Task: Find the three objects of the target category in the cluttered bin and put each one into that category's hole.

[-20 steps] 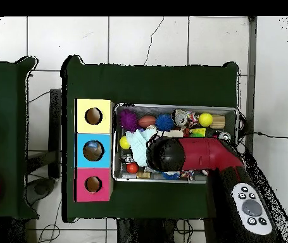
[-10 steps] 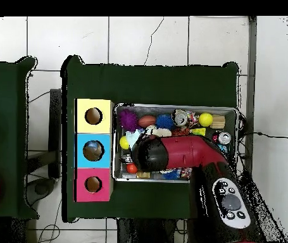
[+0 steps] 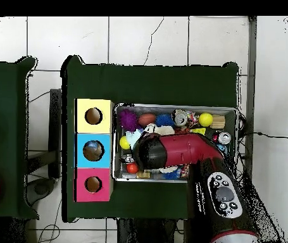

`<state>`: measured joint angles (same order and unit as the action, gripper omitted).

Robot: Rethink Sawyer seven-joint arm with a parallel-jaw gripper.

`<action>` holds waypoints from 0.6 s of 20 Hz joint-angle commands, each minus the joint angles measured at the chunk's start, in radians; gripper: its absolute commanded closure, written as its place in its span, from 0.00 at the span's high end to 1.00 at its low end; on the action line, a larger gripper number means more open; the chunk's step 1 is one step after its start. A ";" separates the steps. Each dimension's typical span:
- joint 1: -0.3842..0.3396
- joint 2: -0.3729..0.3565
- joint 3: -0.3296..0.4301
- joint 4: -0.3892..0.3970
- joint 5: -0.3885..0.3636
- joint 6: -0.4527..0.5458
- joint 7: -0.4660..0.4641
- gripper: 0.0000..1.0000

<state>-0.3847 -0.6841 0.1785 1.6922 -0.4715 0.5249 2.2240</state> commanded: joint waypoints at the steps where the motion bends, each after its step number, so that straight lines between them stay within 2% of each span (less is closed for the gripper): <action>1: 0.003 0.125 -0.072 -0.166 -0.147 -0.065 -0.014 0.00; 6: 0.000 0.191 -0.109 -0.248 -0.252 -0.151 -0.015 0.00; 12: 0.094 0.249 -0.267 -0.347 -0.382 -0.235 0.104 0.00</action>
<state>-0.3542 -0.5499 0.0396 1.5019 -0.7057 0.3853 2.2240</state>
